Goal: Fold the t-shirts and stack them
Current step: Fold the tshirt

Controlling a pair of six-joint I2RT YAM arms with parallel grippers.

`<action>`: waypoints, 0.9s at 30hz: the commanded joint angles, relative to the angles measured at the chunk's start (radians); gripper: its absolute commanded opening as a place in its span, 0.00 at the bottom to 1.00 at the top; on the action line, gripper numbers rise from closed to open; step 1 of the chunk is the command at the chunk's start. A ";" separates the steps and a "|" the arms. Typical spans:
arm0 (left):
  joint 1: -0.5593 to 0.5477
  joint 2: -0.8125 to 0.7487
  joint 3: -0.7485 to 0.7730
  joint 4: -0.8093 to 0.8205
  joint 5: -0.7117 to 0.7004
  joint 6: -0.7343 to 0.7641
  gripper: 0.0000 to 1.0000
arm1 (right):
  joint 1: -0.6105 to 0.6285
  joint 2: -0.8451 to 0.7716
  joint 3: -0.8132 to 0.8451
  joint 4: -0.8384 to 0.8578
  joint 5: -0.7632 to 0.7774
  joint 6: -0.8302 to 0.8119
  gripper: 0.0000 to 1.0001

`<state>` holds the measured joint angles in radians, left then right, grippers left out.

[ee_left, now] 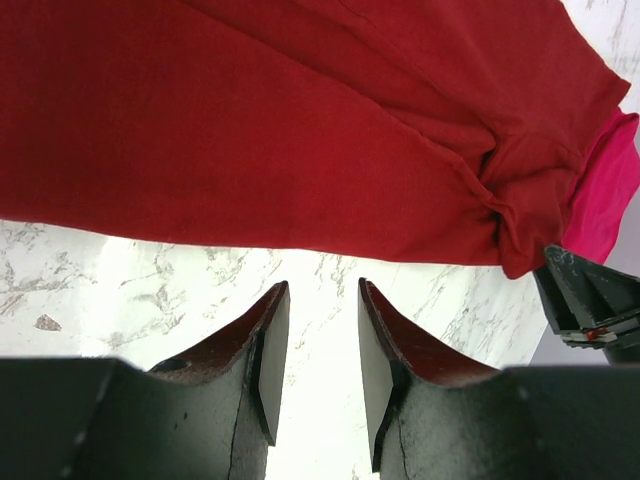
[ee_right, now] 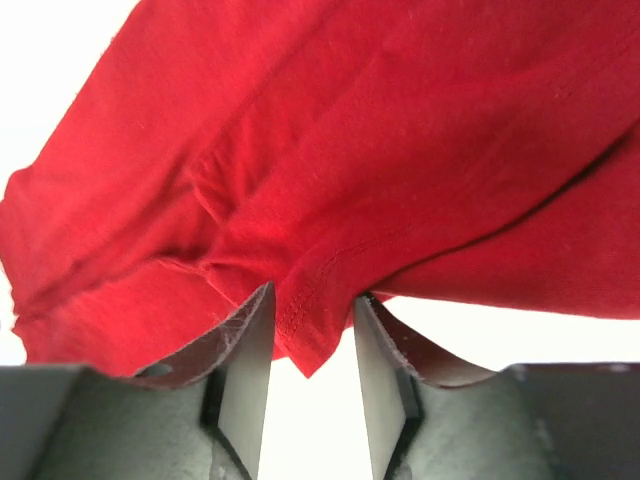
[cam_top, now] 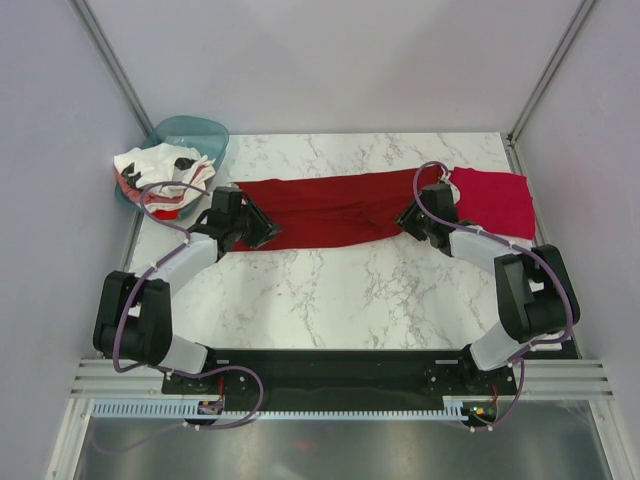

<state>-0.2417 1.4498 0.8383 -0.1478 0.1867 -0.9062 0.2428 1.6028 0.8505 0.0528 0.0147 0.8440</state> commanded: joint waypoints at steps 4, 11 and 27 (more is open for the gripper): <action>0.002 0.009 0.028 0.013 0.016 0.041 0.41 | 0.007 -0.032 -0.037 0.048 -0.013 -0.002 0.44; 0.002 0.011 0.028 0.010 0.014 0.046 0.41 | 0.007 -0.030 -0.037 0.056 -0.036 -0.011 0.43; 0.002 0.015 0.033 0.005 0.016 0.049 0.41 | 0.010 -0.073 -0.056 0.061 -0.056 -0.002 0.51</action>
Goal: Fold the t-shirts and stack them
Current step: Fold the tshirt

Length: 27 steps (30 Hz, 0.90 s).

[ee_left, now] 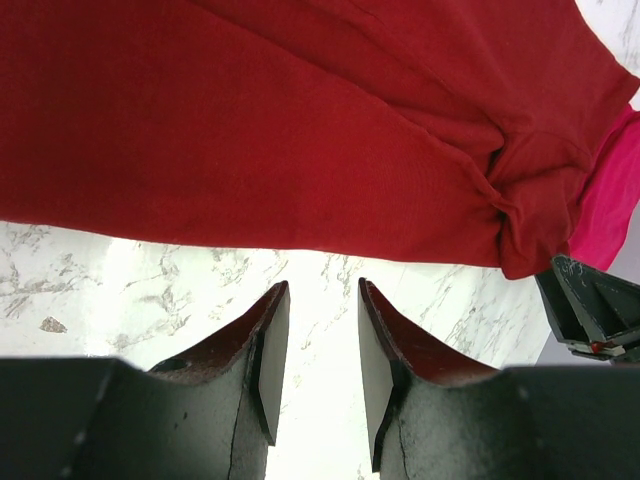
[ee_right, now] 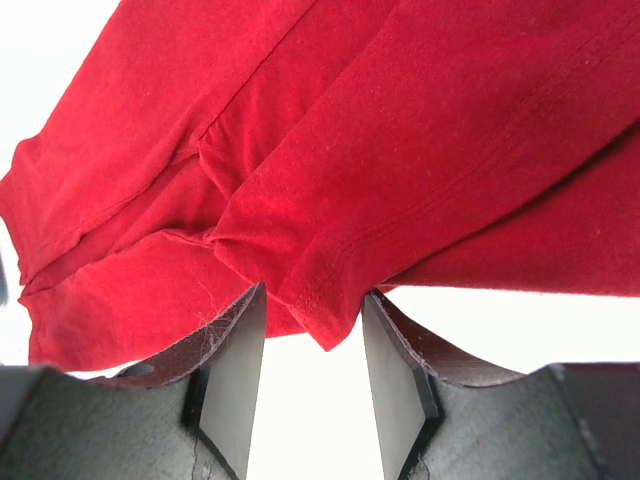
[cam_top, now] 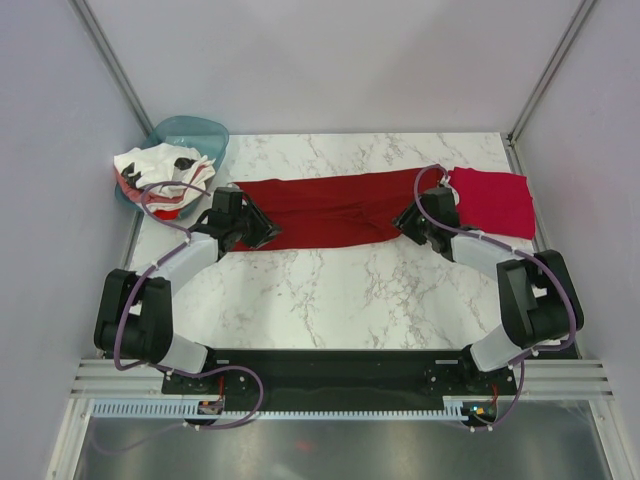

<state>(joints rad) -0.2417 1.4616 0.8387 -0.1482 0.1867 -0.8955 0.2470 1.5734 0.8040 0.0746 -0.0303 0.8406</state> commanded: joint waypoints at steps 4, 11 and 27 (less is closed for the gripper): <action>0.004 0.003 0.033 0.006 0.014 0.036 0.41 | 0.008 -0.064 -0.014 0.036 -0.002 0.000 0.51; 0.002 0.002 0.034 0.002 0.010 0.038 0.41 | 0.008 -0.036 -0.003 0.034 -0.010 -0.001 0.40; 0.002 -0.003 0.037 -0.005 0.011 0.040 0.41 | 0.008 0.033 0.000 0.014 0.049 -0.015 0.26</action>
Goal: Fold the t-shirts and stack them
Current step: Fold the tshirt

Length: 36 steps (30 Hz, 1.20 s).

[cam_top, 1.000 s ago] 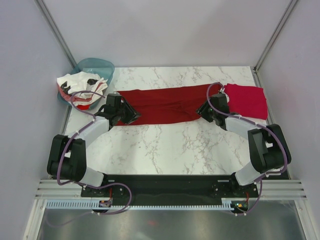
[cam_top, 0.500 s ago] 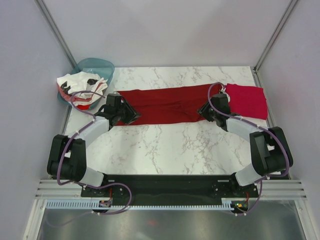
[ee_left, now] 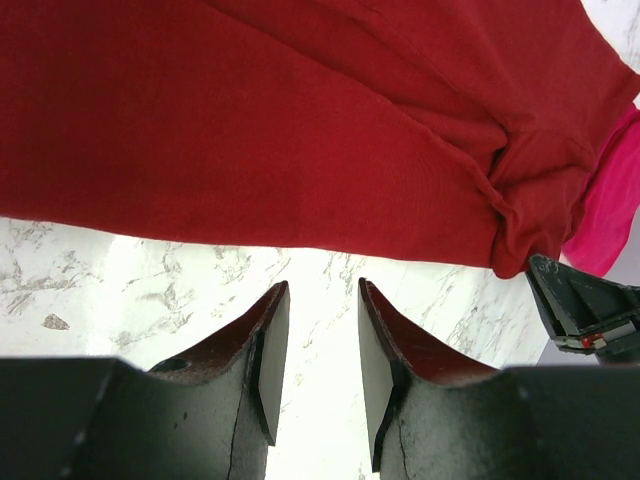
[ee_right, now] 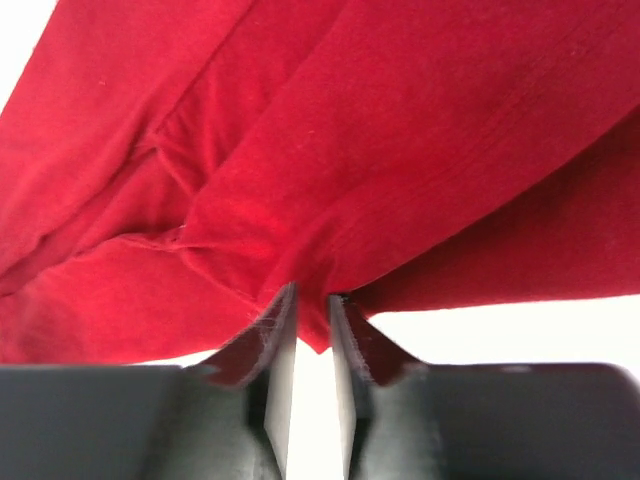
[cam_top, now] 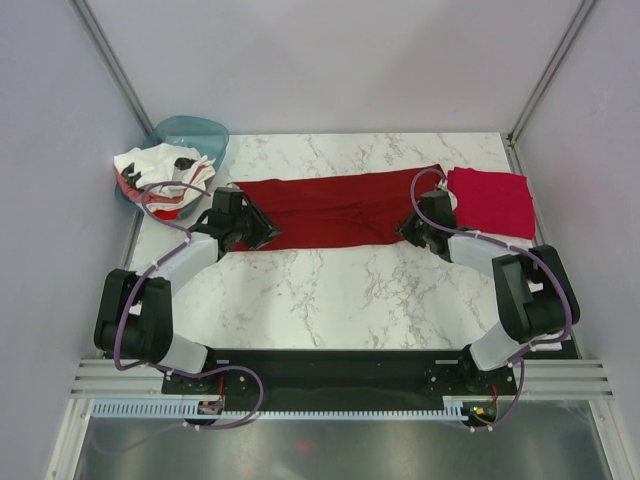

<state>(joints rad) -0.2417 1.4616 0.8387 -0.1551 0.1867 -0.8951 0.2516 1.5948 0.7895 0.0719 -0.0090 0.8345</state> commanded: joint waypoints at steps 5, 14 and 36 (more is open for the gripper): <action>0.002 -0.006 0.037 0.002 0.013 0.039 0.41 | 0.002 0.010 0.037 0.016 0.027 -0.011 0.03; 0.002 -0.001 0.042 0.000 0.020 0.039 0.41 | 0.003 0.100 0.232 -0.044 -0.016 0.001 0.00; 0.002 0.026 0.053 0.003 0.051 0.032 0.41 | 0.023 0.539 0.829 -0.053 -0.043 -0.032 0.77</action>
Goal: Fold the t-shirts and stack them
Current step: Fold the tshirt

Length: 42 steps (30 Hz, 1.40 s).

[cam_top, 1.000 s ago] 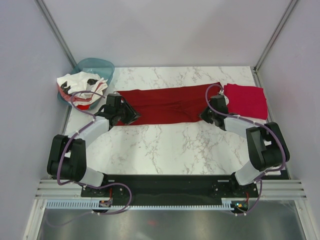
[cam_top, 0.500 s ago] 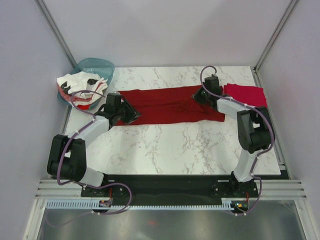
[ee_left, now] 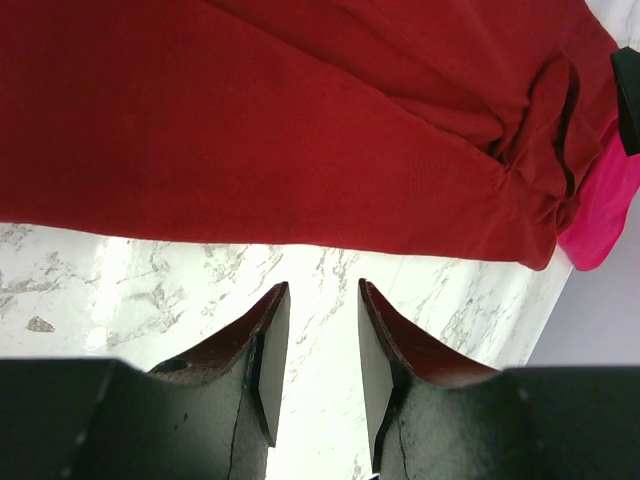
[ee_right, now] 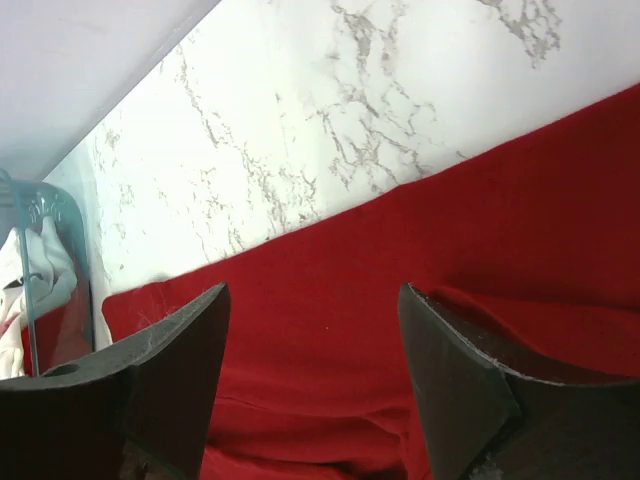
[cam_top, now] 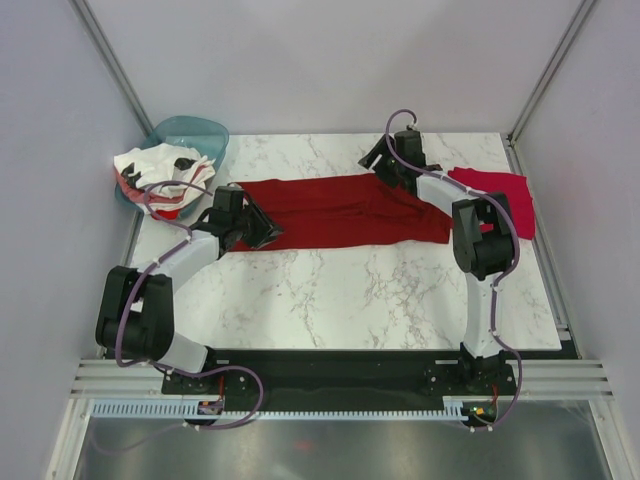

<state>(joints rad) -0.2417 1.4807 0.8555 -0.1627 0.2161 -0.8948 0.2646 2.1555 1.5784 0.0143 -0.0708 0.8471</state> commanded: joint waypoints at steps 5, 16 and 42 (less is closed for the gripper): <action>0.002 0.006 0.037 0.011 0.017 0.031 0.41 | 0.009 -0.104 0.003 -0.013 0.064 -0.121 0.77; -0.011 0.030 0.048 0.019 0.025 0.045 0.41 | -0.048 -0.365 -0.279 -0.180 0.313 -0.134 0.52; 0.143 -0.234 -0.108 -0.170 -0.251 -0.095 0.51 | -0.123 -0.657 -0.827 -0.093 0.299 -0.003 0.71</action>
<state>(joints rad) -0.1612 1.2789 0.8085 -0.2810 0.0124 -0.9245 0.1436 1.4548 0.7334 -0.1444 0.2577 0.8101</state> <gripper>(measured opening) 0.506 0.711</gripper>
